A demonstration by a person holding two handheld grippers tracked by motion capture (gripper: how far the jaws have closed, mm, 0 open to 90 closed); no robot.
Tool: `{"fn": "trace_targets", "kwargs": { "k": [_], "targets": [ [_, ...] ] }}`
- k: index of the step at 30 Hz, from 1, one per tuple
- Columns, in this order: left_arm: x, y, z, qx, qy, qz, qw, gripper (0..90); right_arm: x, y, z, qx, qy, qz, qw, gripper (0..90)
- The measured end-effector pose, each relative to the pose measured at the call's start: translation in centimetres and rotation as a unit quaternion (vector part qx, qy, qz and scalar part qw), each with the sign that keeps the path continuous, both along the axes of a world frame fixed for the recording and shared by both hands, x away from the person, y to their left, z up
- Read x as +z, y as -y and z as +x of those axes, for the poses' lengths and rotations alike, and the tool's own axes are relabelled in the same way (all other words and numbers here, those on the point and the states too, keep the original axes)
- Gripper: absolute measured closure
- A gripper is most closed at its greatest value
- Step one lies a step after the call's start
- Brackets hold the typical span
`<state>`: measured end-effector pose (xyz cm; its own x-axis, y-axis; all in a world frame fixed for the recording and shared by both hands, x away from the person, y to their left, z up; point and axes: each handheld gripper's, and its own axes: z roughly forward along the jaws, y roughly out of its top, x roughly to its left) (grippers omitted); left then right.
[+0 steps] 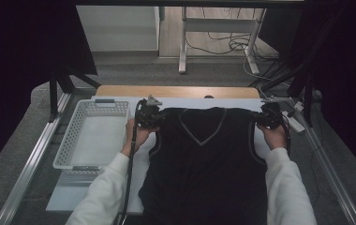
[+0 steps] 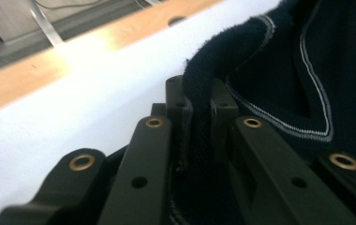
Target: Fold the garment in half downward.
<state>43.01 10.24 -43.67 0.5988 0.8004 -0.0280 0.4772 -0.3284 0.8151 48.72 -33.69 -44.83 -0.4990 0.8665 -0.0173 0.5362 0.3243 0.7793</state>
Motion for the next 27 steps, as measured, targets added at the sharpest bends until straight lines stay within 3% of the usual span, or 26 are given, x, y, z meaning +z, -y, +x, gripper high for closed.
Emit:
{"fn": "trace_targets", "kwargs": {
  "k": [5, 8, 11, 16, 27],
  "targets": [
    [2.3, -0.7, 1.4, 0.014, 0.011, 0.005, 0.9998, 81.2, 1.7, -0.6, 0.3, -0.001, 0.021, 0.001, 0.9998, 82.3],
    [2.9, -0.7, 1.6, 0.015, 0.015, 0.007, 0.9998, 81.2, 2.7, -0.8, 0.3, -0.001, 0.035, 0.007, 0.9994, 82.3],
    [2.2, -0.4, 1.6, 0.003, 0.001, 0.004, 1.0, 81.1, 2.5, -0.9, 0.1, 0.003, 0.028, 0.0, 0.9996, 82.3],
    [0.2, 0.3, 1.0, -0.014, -0.015, 0.006, 0.9998, 81.0, 1.1, -0.8, -0.6, 0.013, 0.01, 0.011, 0.9998, 82.2],
    [-1.7, 0.1, -1.2, -0.031, -0.026, -0.004, 0.9992, 80.9, 0.5, -1.0, -3.6, 0.032, 0.006, 0.033, 0.9989, 82.1]
  ]
}}
